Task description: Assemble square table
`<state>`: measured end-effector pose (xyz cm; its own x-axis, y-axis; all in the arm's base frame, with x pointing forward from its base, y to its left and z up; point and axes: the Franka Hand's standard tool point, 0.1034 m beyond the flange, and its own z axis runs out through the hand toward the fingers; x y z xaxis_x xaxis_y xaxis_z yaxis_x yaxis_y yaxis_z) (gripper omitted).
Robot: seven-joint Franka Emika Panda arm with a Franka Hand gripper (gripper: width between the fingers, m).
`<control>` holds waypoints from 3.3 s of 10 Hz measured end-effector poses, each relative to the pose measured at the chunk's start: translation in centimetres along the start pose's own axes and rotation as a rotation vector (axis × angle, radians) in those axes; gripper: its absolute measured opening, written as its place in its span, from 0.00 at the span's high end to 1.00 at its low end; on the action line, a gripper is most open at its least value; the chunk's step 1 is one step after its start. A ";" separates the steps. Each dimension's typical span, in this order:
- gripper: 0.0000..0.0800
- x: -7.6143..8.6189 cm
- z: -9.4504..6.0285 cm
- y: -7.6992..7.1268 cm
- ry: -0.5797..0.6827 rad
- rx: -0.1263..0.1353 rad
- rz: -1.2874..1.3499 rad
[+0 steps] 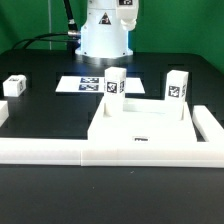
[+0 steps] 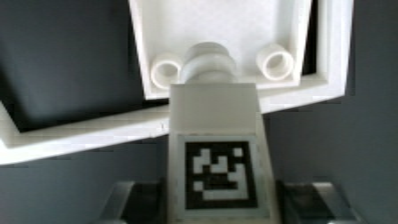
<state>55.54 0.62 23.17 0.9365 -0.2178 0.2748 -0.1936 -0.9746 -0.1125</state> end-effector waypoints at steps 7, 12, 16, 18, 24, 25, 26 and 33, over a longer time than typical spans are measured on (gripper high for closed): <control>0.64 1.2 4.4 -3.5 0.345 0.050 0.002; 0.64 0.4 6.5 -5.8 0.314 0.054 -0.027; 0.64 -0.5 9.7 -9.6 0.306 -0.025 -0.164; 0.64 -0.6 9.9 -9.6 0.304 -0.026 -0.166; 0.64 1.1 12.6 -8.0 0.389 -0.049 -0.183; 0.64 1.3 13.1 -7.9 0.386 -0.048 -0.184; 0.64 1.2 13.4 -7.8 0.381 -0.047 -0.183; 0.64 -0.9 15.1 -7.7 0.337 -0.056 -0.203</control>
Offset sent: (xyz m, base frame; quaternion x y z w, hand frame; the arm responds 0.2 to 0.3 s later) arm 0.0343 0.0503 -0.0405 0.0272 0.2587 0.0235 0.9653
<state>60.56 9.10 9.39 0.8104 -0.0167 0.5856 -0.0390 -0.9989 0.0256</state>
